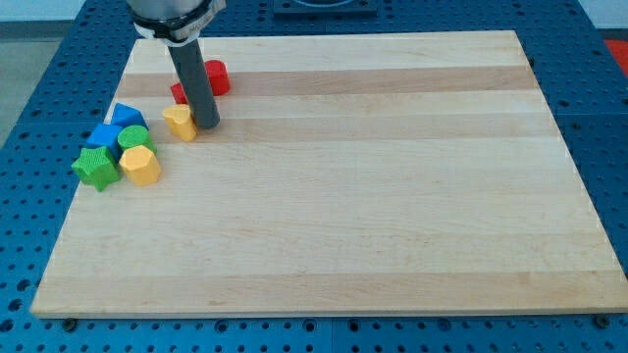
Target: Keep yellow heart in between red star and green circle
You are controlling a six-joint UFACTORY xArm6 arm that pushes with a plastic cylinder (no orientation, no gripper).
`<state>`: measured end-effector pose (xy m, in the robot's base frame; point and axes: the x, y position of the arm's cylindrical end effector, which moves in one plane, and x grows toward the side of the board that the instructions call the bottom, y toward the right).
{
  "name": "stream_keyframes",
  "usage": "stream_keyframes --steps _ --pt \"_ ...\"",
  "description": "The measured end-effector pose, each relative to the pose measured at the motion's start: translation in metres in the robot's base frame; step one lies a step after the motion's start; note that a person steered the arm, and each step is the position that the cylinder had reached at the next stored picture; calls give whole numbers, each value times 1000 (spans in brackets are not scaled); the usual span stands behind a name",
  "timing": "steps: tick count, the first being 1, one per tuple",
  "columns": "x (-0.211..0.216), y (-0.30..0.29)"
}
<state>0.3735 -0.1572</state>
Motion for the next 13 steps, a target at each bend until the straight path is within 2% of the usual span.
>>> stream_keyframes --steps 2,6,9,12,13 --pt "33 6" --pt "28 -25" --pt "16 18" --pt "15 -32" --pt "14 8"
